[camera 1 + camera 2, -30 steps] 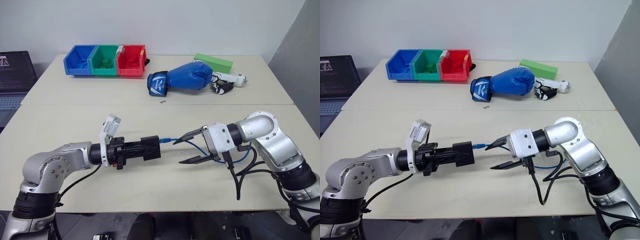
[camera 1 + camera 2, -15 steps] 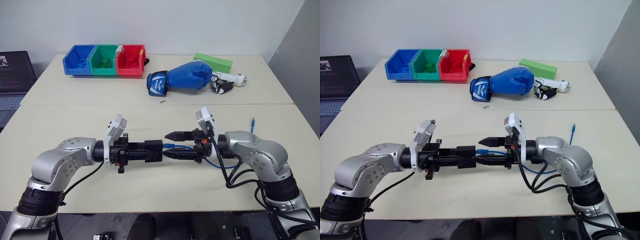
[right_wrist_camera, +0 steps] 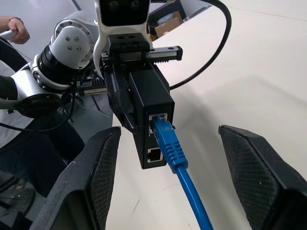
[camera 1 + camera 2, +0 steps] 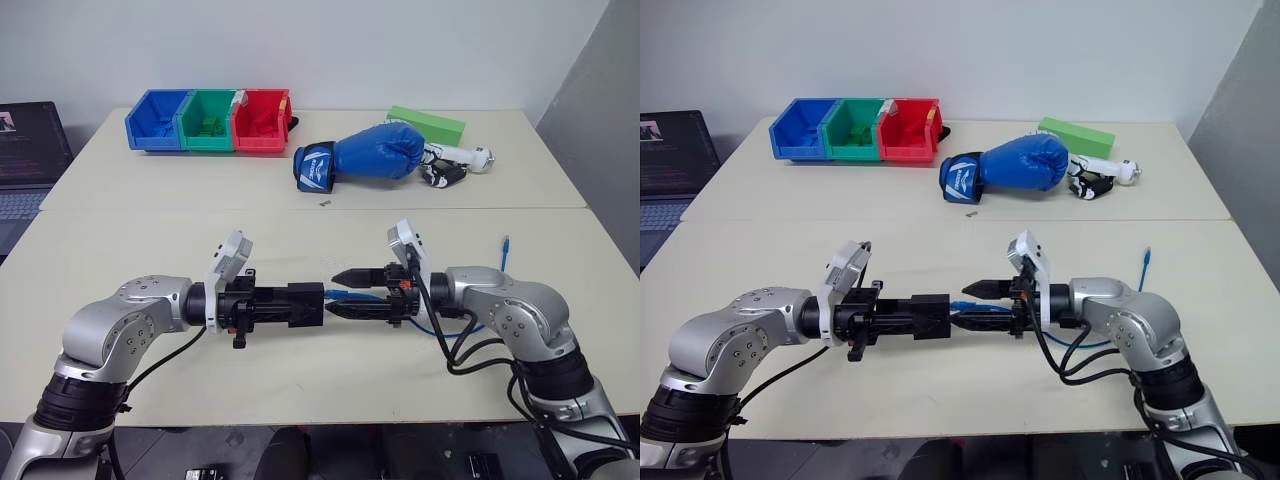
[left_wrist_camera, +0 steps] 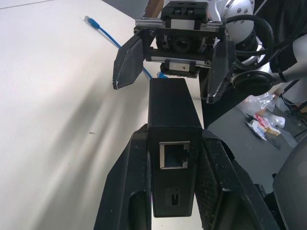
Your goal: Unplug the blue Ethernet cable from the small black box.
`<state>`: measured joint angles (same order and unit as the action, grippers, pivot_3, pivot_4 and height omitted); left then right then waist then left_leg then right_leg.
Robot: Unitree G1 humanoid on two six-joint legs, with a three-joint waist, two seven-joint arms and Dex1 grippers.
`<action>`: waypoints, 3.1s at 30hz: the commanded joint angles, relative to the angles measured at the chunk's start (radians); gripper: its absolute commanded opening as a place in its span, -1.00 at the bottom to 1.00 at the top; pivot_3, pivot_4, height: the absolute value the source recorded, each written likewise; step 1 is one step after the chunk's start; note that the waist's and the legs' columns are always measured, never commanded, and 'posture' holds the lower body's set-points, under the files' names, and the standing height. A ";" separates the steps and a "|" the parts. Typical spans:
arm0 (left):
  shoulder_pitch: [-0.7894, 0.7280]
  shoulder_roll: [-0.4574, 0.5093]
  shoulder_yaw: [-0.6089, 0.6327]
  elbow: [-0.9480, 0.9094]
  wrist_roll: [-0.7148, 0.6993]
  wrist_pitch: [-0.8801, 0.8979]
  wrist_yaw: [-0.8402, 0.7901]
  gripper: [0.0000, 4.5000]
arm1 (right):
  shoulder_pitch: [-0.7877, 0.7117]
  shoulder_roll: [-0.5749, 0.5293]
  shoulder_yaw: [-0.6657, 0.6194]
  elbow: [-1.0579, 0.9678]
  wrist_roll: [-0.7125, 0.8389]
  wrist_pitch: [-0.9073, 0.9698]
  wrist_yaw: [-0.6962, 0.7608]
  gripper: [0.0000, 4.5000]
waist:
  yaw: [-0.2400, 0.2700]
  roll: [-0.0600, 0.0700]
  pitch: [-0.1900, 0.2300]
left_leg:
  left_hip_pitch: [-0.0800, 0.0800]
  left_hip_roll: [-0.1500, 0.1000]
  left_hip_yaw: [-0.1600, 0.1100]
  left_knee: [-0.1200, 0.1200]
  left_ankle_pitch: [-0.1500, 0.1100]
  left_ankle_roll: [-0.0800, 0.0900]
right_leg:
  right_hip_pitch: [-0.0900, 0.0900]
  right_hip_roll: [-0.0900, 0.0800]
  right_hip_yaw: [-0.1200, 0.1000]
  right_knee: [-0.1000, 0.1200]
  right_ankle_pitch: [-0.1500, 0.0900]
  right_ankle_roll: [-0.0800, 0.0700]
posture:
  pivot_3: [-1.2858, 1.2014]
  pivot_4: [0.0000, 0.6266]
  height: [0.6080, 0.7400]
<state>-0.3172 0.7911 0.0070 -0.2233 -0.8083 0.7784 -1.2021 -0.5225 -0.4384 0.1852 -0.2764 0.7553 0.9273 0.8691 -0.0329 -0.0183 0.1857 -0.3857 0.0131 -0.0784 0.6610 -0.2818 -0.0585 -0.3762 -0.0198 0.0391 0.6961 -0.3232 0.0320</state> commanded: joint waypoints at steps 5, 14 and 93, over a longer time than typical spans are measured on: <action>0.012 0.008 0.028 -0.017 0.006 -0.019 -0.008 -0.65 | -0.021 -0.004 -0.002 -0.026 0.008 0.006 0.011 0.54 | 0.000 0.000 0.000 | 0.000 0.000 0.000 0.000 0.000 0.000 | 0.000 0.000 0.000 0.000 0.000 0.000 | 0.03 -0.52 1.00; 0.014 -0.007 0.026 -0.014 0.010 -0.023 0.004 -0.65 | -0.023 -0.005 0.022 -0.045 -0.015 0.003 0.002 -0.29 | 0.000 0.000 0.000 | 0.000 0.000 0.000 0.000 0.000 0.000 | 0.000 0.000 0.000 0.000 0.000 0.000 | 0.03 -0.52 1.00; 0.086 -0.043 0.015 -0.023 0.040 -0.050 -0.004 -0.65 | 0.077 0.067 -0.059 -0.098 0.165 0.173 -0.096 -0.96 | -0.001 0.000 0.000 | -0.001 0.000 0.001 0.000 0.000 0.000 | -0.001 0.001 0.001 0.000 0.000 0.000 | 0.03 -0.52 1.00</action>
<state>-0.2340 0.7430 0.0117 -0.2251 -0.7811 0.7496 -1.2143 -0.4323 -0.3854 0.1361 -0.3470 0.8614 1.0842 0.7573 -0.0340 -0.0183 0.1858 -0.3865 0.0133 -0.0779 0.6607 -0.2819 -0.0584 -0.3776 -0.0193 0.0396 0.6963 -0.3233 0.0321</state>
